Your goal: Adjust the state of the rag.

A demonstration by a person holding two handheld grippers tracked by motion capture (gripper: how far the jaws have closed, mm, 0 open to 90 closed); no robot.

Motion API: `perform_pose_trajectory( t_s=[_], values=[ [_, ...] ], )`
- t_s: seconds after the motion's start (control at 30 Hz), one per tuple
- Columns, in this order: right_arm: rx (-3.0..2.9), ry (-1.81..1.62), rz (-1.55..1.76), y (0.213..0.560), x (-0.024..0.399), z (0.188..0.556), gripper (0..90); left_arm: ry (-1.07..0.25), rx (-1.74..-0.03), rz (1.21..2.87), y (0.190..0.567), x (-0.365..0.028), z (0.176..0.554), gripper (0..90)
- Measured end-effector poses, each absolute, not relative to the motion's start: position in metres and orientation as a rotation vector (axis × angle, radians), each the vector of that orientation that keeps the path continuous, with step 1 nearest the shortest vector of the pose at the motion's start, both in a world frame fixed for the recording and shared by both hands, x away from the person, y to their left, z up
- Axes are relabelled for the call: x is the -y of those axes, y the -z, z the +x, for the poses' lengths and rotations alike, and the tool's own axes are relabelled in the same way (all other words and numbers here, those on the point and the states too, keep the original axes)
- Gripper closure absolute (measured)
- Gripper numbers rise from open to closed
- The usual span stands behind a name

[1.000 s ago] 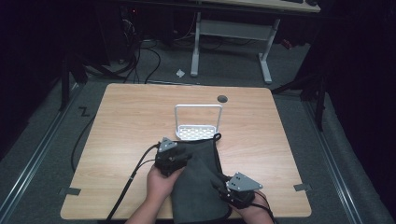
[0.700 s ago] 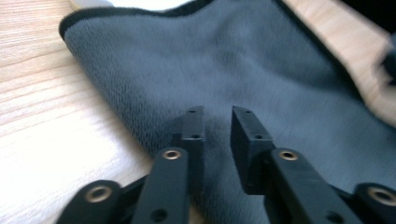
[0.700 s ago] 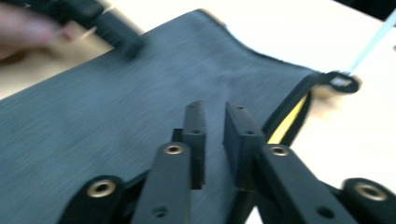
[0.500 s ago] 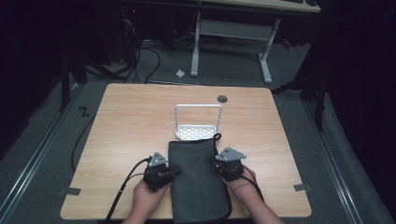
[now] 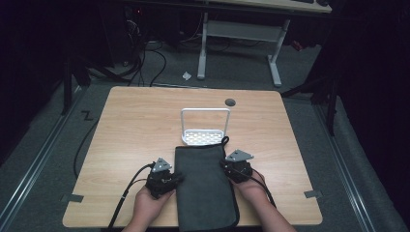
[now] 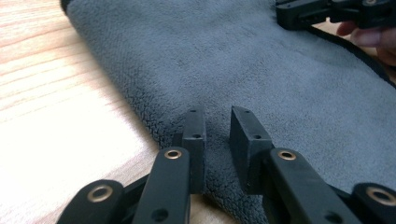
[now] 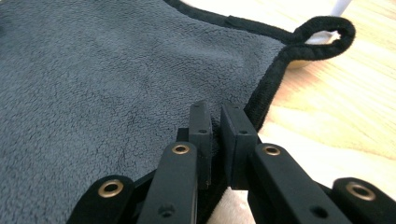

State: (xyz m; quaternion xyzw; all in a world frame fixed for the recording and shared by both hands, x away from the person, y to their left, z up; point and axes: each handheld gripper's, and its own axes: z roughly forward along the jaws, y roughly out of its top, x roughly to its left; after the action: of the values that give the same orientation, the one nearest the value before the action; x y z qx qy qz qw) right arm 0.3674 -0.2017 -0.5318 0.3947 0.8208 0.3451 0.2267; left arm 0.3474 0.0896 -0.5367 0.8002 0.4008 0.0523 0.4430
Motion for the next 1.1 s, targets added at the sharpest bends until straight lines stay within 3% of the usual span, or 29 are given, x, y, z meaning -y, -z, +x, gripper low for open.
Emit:
perform_pose_trajectory(
  t_s=[0.53, 0.77, 1.1],
  values=[
    [-2.350, -0.981, 1.061, 0.528, 0.207, 0.330, 80.8, -0.072, -0.970, 1.996, 0.537, -0.097, 0.326, 75.4],
    [-2.370, -0.982, 1.028, 0.528, 0.209, 0.312, 78.8, -0.108, -0.939, 2.024, 0.536, -0.094, 0.313, 74.8],
    [-2.373, -0.980, 1.009, 0.529, 0.208, 0.313, 78.0, -0.174, -0.931, 1.995, 0.529, -0.095, 0.315, 60.6]
  ],
)
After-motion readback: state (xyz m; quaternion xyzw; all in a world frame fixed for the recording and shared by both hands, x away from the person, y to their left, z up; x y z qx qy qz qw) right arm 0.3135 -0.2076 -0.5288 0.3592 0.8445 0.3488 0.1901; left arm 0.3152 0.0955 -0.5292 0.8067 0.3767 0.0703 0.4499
